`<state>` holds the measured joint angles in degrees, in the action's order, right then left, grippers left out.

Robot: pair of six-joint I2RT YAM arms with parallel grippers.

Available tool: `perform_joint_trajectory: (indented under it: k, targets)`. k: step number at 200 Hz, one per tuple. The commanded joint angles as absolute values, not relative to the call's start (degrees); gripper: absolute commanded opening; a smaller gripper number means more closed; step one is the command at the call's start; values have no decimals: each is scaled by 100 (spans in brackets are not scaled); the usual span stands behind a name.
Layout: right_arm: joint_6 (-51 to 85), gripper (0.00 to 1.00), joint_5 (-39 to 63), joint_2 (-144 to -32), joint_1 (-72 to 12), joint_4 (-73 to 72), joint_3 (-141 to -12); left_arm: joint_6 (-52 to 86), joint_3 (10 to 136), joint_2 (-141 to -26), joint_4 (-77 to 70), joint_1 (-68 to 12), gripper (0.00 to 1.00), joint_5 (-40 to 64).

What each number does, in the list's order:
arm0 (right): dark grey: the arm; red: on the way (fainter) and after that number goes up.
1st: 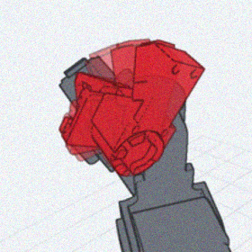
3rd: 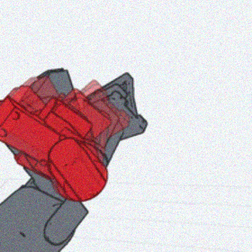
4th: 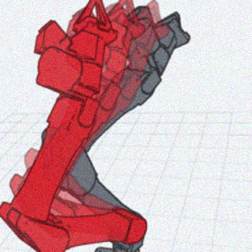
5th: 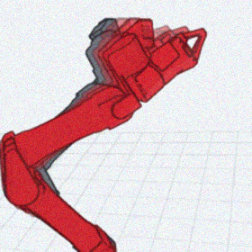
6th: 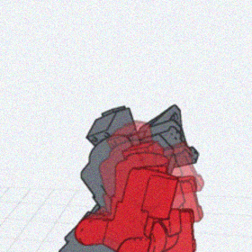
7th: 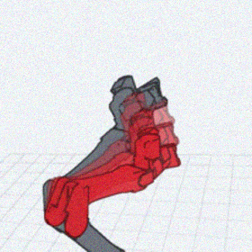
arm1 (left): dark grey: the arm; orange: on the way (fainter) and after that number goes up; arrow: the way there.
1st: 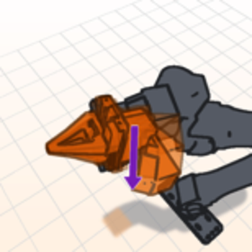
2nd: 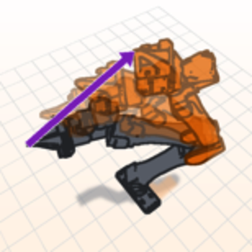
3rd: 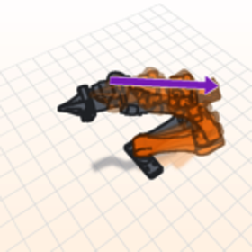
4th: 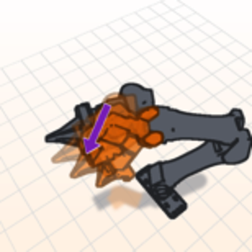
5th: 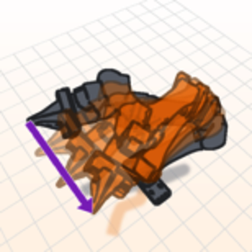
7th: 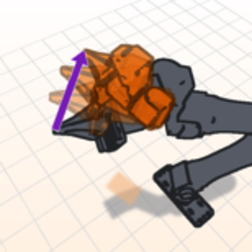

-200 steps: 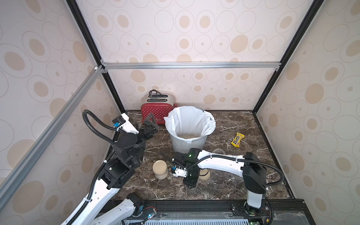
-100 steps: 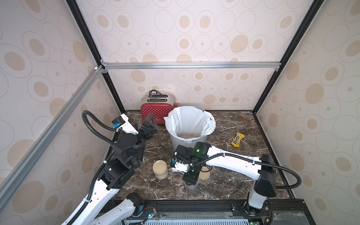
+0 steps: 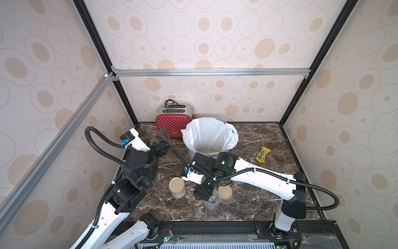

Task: Empty moldy rice from jars
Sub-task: Place the jar at the center of the board, then pick up the jar from the center of the board.

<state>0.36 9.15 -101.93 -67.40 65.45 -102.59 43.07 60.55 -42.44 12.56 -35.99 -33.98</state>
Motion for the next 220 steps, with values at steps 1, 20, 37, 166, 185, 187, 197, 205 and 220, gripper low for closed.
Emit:
perform_joint_trajectory:
  k: [1, 20, 37, 166, 185, 187, 197, 205, 220]
  targets:
    - [105, 76, 682, -10438, -6784, 6310, -10439, 4313, 6108, -4208, 1301, -3571, 99, -3474]
    - [111, 78, 571, -10624, -6782, 6167, -10573, 4308, 6126, -4217, 1301, -3566, 99, -3438]
    - [141, 80, 424, -10828, -6784, 6102, -10747, 4331, 6117, -4203, 1320, -3568, 99, -3424]
    - [267, 100, -19, -11738, -6776, 5349, -11282, 4435, 6099, -4116, 1311, -3572, 99, -3440]
    - [272, 100, -9, -11865, -6777, 5249, -11379, 4421, 6141, -4131, 1310, -3571, 99, -3413]
    - [272, 100, -9, -11869, -6772, 5248, -11381, 4421, 6149, -4137, 1310, -3569, 99, -3404]
    - [271, 100, -3, -11941, -6771, 5205, -11434, 4422, 6172, -4158, 1316, -3571, 99, -3368]
    - [259, 100, 0, -12015, -6774, 5179, -11487, 4434, 6187, -4174, 1317, -3569, 99, -3334]
    - [254, 100, 8, -12135, -6776, 5174, -11614, 4464, 6196, -4201, 1311, -3562, 99, -3285]
